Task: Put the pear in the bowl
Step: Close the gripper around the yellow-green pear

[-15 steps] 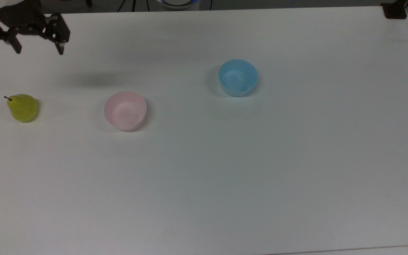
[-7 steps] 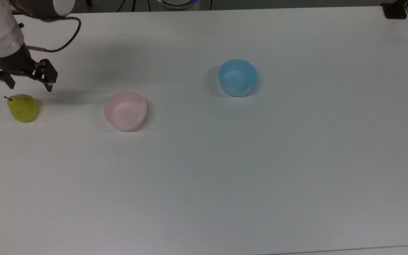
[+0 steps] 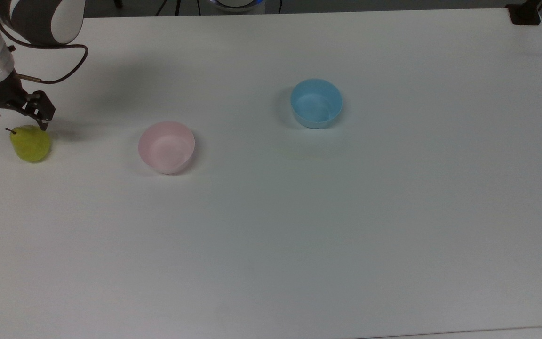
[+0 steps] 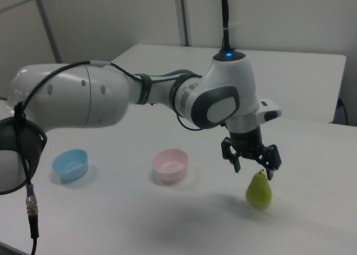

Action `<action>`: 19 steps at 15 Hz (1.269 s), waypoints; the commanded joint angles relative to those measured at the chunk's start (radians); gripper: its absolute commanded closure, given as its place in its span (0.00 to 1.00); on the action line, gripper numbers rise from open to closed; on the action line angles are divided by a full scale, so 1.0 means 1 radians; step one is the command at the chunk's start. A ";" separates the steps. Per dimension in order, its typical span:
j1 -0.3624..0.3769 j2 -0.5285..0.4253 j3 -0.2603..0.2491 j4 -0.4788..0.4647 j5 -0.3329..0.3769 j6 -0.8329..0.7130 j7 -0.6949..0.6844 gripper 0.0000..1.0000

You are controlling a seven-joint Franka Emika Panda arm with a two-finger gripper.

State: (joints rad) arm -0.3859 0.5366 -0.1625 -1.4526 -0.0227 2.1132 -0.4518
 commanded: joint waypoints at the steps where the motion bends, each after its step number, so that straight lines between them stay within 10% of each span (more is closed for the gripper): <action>1: 0.002 0.046 -0.012 -0.002 -0.002 0.101 -0.019 0.00; 4: 0.012 0.069 -0.009 -0.025 0.003 0.160 -0.008 0.00; 7: 0.009 0.069 -0.009 -0.025 0.007 0.153 -0.012 0.67; 10: 0.007 0.057 -0.009 -0.028 0.009 0.128 -0.010 0.97; 19: 0.032 -0.030 0.003 0.066 0.024 -0.093 -0.001 1.00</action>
State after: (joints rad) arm -0.3759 0.5432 -0.1569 -1.4329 -0.0215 2.0979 -0.4521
